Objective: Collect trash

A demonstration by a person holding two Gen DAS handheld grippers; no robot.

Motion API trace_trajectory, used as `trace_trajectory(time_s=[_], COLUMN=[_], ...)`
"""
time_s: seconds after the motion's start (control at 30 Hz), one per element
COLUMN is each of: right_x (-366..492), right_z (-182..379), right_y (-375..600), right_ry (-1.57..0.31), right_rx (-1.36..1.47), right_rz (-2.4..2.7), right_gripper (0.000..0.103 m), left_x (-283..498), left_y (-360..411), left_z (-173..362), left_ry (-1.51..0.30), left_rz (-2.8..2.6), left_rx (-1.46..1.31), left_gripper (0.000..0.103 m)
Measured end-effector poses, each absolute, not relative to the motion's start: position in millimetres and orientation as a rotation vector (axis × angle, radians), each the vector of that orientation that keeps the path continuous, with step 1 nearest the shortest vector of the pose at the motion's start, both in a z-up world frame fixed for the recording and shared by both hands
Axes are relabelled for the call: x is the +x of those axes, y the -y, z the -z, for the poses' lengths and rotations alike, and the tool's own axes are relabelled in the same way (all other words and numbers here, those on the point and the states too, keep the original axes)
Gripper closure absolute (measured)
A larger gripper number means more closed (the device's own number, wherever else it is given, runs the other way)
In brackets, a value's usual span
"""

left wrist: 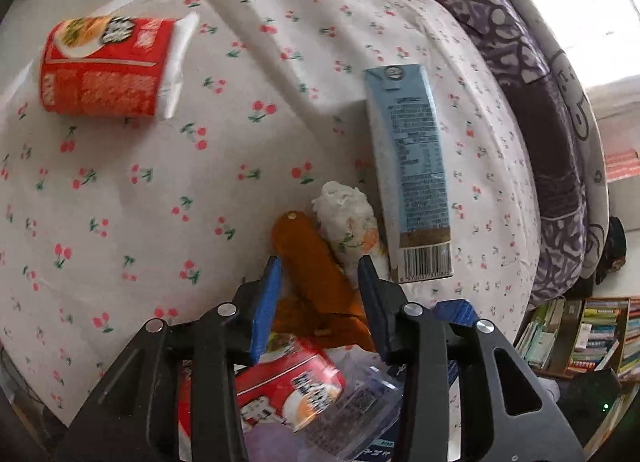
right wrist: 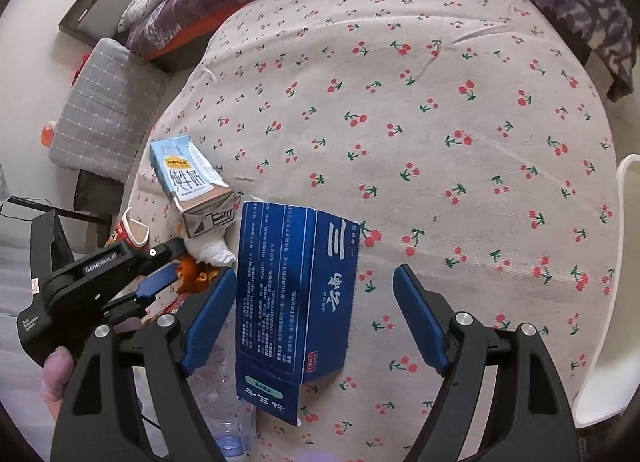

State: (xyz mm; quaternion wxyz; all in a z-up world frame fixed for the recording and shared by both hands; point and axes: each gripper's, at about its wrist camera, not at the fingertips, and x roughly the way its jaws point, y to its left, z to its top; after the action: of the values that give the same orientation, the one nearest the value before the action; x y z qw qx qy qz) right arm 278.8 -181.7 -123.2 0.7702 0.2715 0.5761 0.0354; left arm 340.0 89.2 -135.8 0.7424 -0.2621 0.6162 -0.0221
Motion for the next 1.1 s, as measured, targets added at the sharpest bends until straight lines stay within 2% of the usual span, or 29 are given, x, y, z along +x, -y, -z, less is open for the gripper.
trace_trajectory(time_s=[0.03,0.43,0.57,0.7,0.77,0.87,0.9,0.93,1.03,1.1], right_x=[279,283,280,280,281,283,283,283,283,283], right_z=[125,142,141,135,134,134,134,134,133,132], right_y=[181,163,167,178,179,179,179,179,182,183], right_ry=[-1.257,-1.306,-1.314,-1.293,-1.293,-1.296,-1.297,-1.298,-1.296,-1.291], right_rx=[0.591,0.62,0.615,0.619,0.628,0.633,0.631,0.633,0.66,0.662], right_rz=[-0.074,-0.09,-0.093,-0.08,-0.085,-0.093,-0.094,-0.094,-0.088,-0.091], right_gripper=[0.024,0.024,0.024,0.024,0.024,0.024,0.024,0.024,0.024,0.024], left_x=[341,336,338,344,346,350,351,351,349,351], left_y=[-87,-109,-104,-89,-81,-70,-67,-63,-70,-69], left_z=[137,150,145,137,141,141,142,144,141,139], left_ry=[-1.351,-1.399,-1.417,-1.406,-1.407,-1.411,-1.416,-1.429,-1.405,-1.405], left_rz=[0.074,0.125,0.07,-0.062,-0.025,-0.004,0.009,0.032,0.022,0.026], left_rx=[-0.571,-0.627,-0.586,-0.343,-0.383,-0.388,-0.388,-0.409,-0.524,-0.477], left_gripper=[0.06,0.062,0.062,0.059,0.059,0.049,0.035,0.025,0.024,0.024])
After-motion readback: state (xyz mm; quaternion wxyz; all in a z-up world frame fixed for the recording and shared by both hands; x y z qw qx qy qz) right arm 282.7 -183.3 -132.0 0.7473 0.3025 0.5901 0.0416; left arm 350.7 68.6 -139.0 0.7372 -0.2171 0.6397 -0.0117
